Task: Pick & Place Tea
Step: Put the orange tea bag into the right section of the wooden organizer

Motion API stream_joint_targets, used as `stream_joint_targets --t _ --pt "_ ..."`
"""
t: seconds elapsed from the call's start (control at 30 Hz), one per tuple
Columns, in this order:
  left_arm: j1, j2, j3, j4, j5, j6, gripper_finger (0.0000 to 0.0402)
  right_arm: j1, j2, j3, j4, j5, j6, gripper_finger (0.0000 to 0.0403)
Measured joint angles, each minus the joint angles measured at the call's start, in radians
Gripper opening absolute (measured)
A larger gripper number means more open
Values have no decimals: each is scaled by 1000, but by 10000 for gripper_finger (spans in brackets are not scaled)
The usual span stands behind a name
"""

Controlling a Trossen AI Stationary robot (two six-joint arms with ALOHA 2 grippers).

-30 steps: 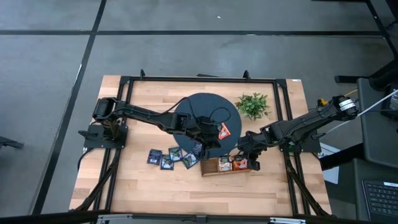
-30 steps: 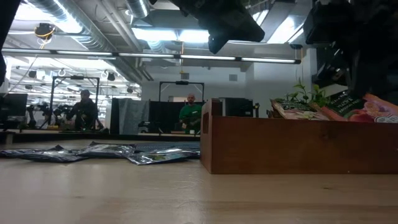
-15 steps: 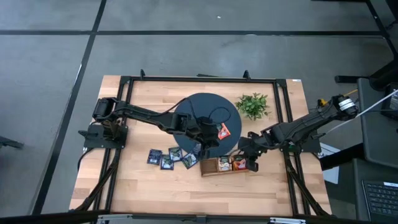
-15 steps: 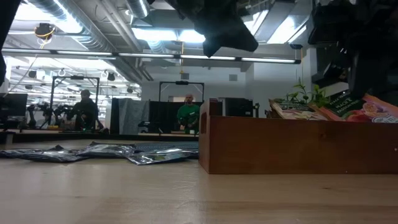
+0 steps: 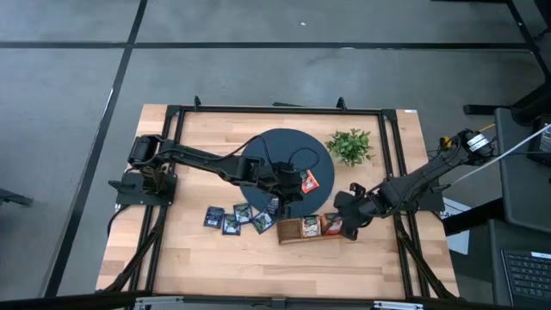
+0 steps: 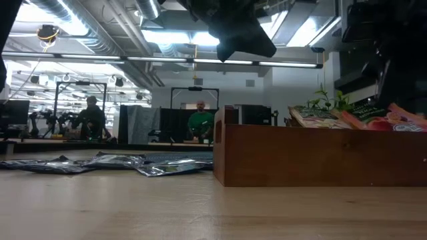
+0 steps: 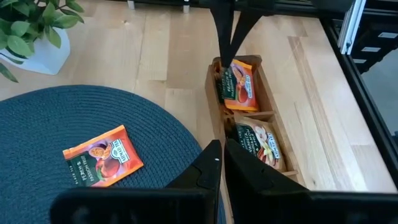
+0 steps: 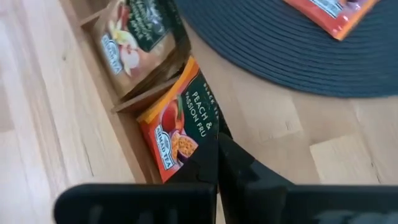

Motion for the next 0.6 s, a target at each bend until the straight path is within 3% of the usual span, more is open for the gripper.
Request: stream_joint_targets --t 0.3,0.6 --pt "0 0 0 1 -1 0 15 49 0 0 -7 77 98 10" --pt "0 0 0 1 -3 -8 15 52 0 0 -8 79 178 11"
